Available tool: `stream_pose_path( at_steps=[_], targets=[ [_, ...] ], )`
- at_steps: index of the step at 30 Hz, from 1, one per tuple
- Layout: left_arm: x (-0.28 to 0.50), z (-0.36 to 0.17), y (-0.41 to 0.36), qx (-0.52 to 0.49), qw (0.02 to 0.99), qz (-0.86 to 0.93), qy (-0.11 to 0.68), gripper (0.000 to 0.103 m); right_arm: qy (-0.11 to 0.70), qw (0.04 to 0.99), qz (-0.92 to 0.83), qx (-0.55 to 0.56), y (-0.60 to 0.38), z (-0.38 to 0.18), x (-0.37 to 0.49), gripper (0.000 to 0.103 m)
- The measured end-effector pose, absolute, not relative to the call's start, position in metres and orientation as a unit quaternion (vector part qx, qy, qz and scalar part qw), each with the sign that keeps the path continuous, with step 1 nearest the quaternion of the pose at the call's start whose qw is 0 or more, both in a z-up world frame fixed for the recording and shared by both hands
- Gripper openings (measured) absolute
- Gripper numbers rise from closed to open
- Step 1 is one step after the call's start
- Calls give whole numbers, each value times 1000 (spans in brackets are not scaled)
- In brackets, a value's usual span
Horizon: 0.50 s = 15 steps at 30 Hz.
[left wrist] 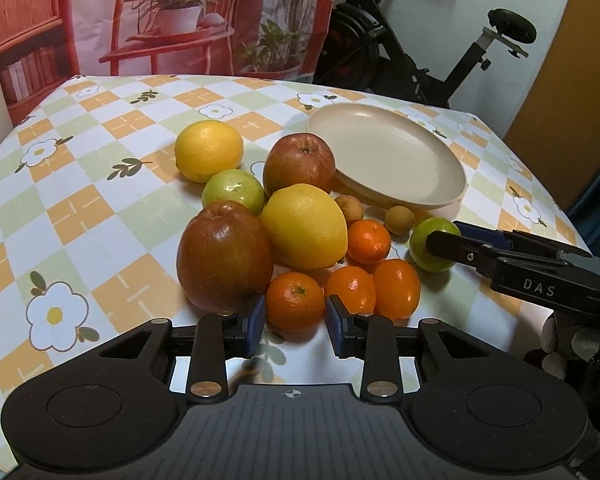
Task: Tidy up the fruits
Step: 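Close the left tool on the tangerine while the right tool closes on the lime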
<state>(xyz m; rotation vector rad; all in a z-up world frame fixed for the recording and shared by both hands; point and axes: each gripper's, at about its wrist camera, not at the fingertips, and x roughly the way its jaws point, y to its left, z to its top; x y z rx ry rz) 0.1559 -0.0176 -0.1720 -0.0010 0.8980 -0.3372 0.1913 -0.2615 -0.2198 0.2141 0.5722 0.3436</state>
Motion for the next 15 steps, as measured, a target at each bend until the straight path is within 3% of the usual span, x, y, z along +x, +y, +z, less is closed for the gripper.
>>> stream_pose_path(
  at_steps=[15],
  targets=[
    [156,-177,-26,40,895,-154,418,34,280,939,169,105,-262,-220,191,42]
  ],
)
